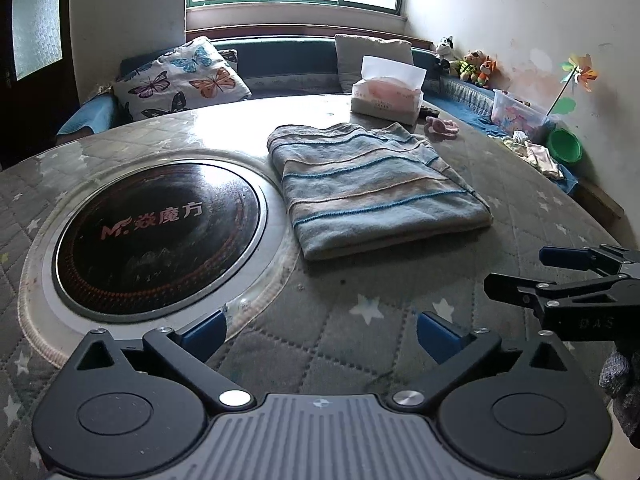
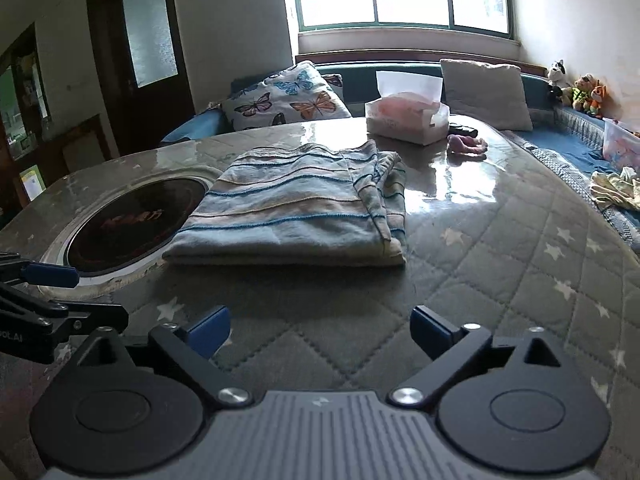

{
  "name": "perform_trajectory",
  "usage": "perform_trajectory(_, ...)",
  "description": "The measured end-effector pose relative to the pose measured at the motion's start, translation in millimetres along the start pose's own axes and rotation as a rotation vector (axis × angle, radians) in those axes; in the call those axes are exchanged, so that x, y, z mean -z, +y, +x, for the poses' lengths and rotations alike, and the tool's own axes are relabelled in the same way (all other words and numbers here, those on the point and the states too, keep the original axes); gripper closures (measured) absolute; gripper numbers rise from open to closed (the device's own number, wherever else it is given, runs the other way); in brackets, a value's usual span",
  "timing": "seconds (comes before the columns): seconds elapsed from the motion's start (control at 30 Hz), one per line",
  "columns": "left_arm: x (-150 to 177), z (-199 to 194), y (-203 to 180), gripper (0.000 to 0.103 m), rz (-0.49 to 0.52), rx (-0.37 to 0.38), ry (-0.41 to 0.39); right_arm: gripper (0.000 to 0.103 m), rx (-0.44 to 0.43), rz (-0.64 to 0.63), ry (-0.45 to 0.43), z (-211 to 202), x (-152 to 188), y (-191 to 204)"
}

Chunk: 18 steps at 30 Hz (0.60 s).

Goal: Fold clothes
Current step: 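Open both grippers and withdraw them from the folded shirt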

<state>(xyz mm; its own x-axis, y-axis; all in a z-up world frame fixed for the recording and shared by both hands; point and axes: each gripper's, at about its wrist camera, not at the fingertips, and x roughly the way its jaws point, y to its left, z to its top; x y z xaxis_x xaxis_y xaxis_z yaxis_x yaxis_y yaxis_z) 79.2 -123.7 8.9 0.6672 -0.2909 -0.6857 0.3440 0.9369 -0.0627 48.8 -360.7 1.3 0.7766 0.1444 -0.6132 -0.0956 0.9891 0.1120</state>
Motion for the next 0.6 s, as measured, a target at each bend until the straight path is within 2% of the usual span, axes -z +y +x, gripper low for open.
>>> perform_trajectory(0.1, 5, -5, 1, 0.000, 0.000, -0.005, -0.004, 0.000, 0.013, -0.003, -0.003, -5, 4, 5)
perform_trajectory(0.6, 26, -22, 10, 0.000, -0.013, -0.012, -0.011, 0.000, 0.064, 0.028, 0.005, -18, 29, 27)
